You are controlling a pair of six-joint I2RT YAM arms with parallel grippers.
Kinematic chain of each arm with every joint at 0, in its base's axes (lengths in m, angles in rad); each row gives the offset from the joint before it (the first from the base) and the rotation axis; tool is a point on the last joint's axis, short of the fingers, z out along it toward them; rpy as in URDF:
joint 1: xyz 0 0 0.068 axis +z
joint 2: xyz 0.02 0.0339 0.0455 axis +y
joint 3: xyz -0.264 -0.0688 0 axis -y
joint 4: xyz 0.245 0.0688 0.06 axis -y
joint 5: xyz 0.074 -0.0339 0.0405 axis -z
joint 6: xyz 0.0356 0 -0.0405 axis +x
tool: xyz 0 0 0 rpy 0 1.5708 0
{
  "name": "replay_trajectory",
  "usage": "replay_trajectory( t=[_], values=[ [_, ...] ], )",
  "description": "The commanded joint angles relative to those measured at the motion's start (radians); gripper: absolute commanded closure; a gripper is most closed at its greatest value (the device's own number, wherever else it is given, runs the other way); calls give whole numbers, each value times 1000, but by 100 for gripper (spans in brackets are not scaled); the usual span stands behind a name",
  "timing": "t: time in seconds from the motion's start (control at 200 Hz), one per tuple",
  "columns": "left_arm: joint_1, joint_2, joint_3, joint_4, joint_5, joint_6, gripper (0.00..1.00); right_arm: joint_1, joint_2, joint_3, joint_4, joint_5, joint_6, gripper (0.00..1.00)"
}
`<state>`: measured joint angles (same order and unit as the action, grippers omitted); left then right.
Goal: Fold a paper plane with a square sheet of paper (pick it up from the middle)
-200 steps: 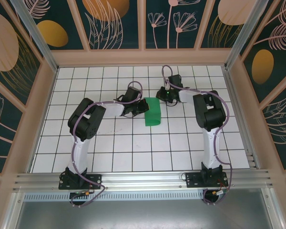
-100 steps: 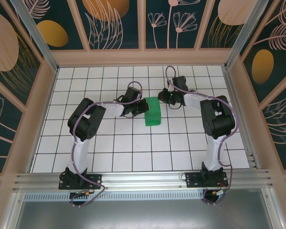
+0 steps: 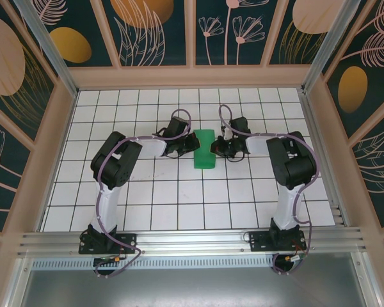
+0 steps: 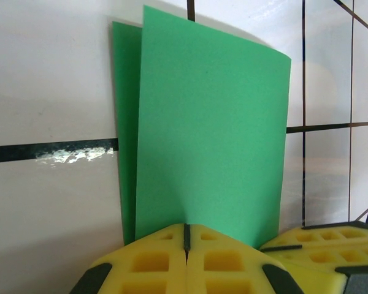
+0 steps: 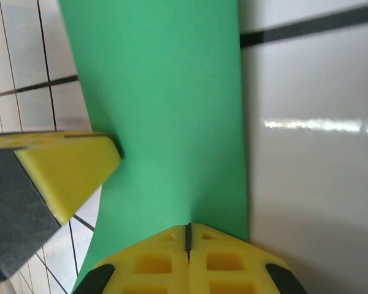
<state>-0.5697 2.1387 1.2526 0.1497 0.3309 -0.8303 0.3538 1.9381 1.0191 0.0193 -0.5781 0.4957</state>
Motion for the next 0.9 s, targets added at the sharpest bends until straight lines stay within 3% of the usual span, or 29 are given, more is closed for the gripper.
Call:
replay_trajectory(
  t=[0.0,0.355,0.525,0.896],
  values=[
    [24,104,-84,-272,-165,33,100,7,-41,-41,-61,-22,-36,99],
    [24,98,-93,-266,-168,43,100,16,-94,-16,-64,-49,-46,98],
    [24,86,-95,-267,-163,65,100,39,-61,45,-67,-52,-40,98],
    [24,82,-79,-288,-177,95,100,47,-20,-8,-119,-63,-78,98]
  ],
)
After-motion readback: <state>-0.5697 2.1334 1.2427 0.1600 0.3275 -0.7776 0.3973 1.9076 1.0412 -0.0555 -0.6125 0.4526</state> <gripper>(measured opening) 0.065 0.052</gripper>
